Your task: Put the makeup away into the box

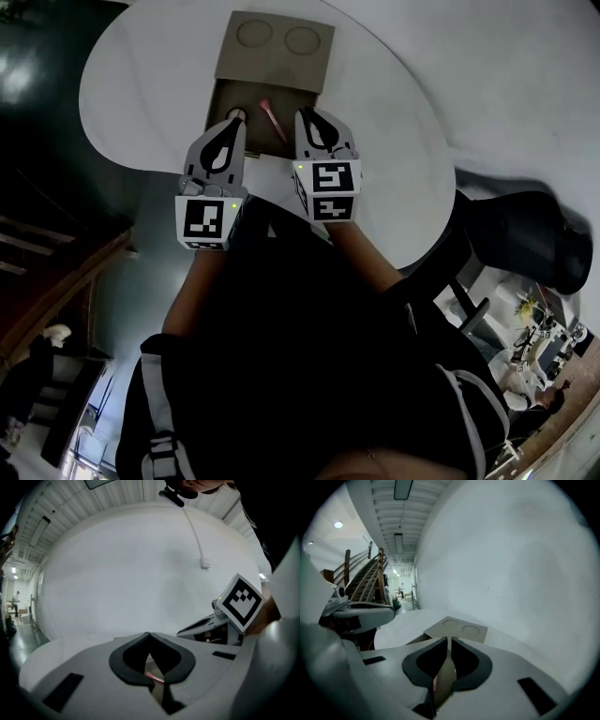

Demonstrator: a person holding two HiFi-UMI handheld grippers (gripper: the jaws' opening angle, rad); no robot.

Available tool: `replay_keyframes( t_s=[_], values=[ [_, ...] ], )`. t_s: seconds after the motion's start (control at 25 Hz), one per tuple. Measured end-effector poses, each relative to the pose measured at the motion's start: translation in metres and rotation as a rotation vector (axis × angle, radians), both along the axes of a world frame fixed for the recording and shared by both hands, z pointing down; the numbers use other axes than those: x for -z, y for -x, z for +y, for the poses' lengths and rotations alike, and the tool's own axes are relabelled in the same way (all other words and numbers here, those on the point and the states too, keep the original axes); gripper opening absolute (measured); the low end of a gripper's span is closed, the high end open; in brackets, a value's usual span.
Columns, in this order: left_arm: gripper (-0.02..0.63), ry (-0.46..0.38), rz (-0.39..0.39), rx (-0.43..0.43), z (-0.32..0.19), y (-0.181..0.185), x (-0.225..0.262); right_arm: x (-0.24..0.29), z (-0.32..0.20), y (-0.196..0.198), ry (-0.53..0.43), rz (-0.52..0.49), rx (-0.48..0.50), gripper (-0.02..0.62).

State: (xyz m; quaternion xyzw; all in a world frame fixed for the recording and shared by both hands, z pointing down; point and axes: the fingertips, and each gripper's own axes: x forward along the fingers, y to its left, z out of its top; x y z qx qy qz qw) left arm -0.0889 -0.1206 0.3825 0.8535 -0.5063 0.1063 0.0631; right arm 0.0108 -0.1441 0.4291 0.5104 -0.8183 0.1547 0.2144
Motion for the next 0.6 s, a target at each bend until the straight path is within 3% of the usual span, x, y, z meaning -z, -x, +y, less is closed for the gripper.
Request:
replay_keyframes(
  t_s=[0.28,0.6],
  values=[
    [0.008,-0.085,0.03,-0.005,0.021,-0.011,0.051,0.073,0.017,-0.03,-0.188,-0.013,-0.062,0.026],
    [0.008,-0.148,0.029,-0.016,0.044,-0.025,0.104,0.133,0.048,-0.057,-0.313,-0.066,-0.115,0.025]
  ],
)
